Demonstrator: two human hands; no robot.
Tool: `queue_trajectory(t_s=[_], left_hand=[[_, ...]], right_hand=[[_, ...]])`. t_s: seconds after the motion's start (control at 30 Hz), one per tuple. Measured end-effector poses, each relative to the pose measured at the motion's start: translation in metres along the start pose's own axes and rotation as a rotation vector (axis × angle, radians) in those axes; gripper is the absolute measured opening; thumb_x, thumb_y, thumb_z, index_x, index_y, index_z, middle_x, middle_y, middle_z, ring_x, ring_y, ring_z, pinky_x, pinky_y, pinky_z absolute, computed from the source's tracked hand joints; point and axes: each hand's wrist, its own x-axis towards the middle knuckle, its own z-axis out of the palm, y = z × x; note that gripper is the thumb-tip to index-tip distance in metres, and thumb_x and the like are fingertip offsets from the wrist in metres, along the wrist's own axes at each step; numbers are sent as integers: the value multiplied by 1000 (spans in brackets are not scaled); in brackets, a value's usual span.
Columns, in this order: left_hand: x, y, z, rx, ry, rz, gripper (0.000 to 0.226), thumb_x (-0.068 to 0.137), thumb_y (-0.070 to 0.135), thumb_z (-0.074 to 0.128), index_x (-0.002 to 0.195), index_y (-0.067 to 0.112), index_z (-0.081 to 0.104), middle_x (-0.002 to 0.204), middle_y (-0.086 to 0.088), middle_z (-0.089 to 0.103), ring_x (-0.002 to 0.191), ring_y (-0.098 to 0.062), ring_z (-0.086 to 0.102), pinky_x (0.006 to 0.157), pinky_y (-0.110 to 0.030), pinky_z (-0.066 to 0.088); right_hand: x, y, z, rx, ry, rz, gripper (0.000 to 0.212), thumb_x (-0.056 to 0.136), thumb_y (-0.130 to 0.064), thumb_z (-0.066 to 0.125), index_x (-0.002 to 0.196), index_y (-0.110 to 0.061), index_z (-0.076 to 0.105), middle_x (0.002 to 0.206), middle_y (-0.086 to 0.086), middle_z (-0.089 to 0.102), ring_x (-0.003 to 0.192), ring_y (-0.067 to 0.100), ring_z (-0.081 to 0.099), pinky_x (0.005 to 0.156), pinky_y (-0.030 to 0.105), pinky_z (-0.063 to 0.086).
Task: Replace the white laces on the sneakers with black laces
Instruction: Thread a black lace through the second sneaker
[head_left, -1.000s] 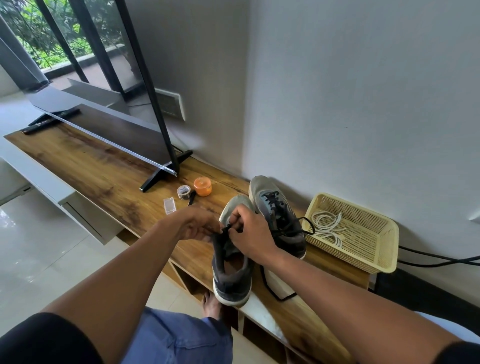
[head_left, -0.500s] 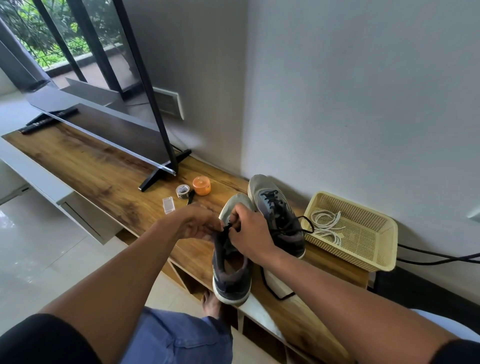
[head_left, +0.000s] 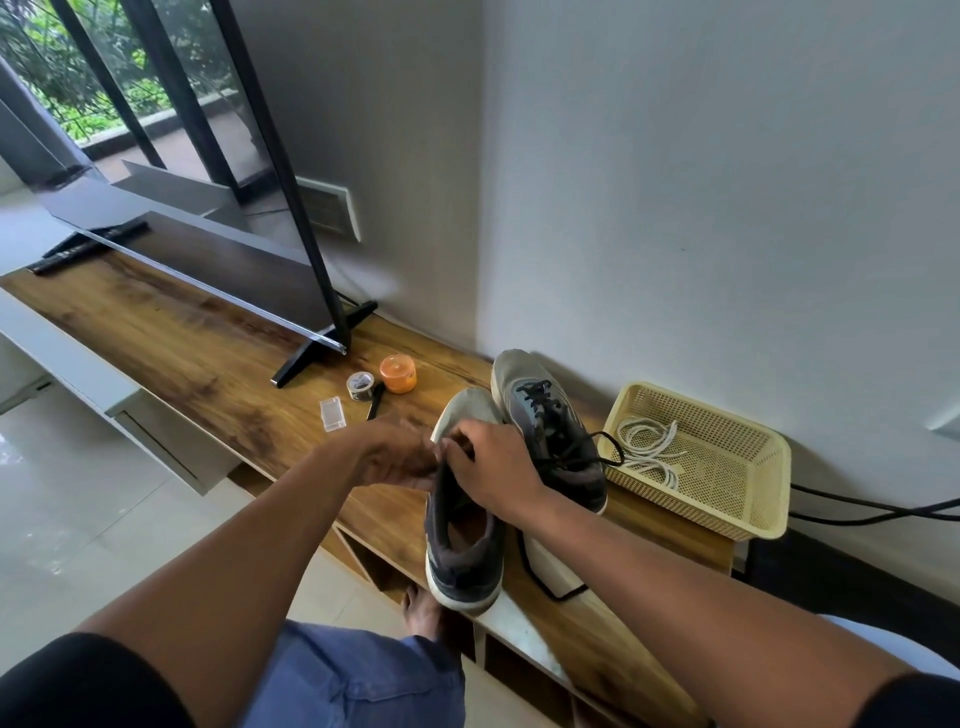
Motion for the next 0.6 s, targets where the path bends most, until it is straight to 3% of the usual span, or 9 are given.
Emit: queue_trajectory(t_s=[0.13,0.27,0.37,0.43,0.47,0.53,0.57,0.6], left_hand=[[1,3,1,87,35,-19,21,94,-2,69,115,-5,72,101,-18,73,83,-21,71,76,-30,63],[-7,4,-7,43,154,57,16,101,-1,54,98,4,69,82,-12,67,75,-19,66,72,-32,60],[-14,7,-13,-107,141,147,25,102,-3,44,87,11,59,86,-11,72,90,-25,70,91,-42,57],[-19,12,-14,-263,92,236,30,105,-1,38,83,14,52,89,-13,76,96,-31,73,93,-47,57],[-21,16,-16,-381,78,284,33,107,0,35,81,13,51,86,-14,74,91,-33,73,86,-47,60],[-23,24,-24,-686,109,372,38,104,-2,30,76,13,50,71,-8,58,62,-21,63,57,-33,58],[-24,27,-30,-766,168,398,38,100,-4,29,74,15,49,68,-4,48,50,-13,49,44,-24,47],[-23,27,-38,-698,285,424,37,97,-5,29,74,15,49,67,-2,43,45,-9,39,38,-21,35]], right_hand=[[2,-7,-1,-83,-66,70,40,96,-57,57,90,-22,75,84,-5,74,84,19,68,79,37,54],[7,-5,-15,-179,-119,62,36,86,-61,57,103,-35,76,107,-5,71,113,25,59,99,45,47],[8,-5,-23,-239,-172,46,43,81,-64,51,111,-42,72,119,-2,63,124,28,48,106,50,39],[7,-6,-25,-267,-192,48,50,77,-68,44,112,-44,71,119,-2,61,124,28,47,108,51,38],[6,-6,-26,-283,-192,47,48,78,-67,45,112,-44,70,119,-3,60,124,28,47,109,51,37],[5,-4,-28,-304,-173,33,35,81,-59,53,107,-44,71,121,-3,59,123,27,47,110,48,36],[4,-3,-28,-304,-162,26,30,82,-55,56,105,-44,72,122,-3,59,122,27,46,110,45,36],[2,-1,-28,-304,-152,17,27,83,-53,58,104,-44,73,121,-3,60,121,27,47,108,44,37]])
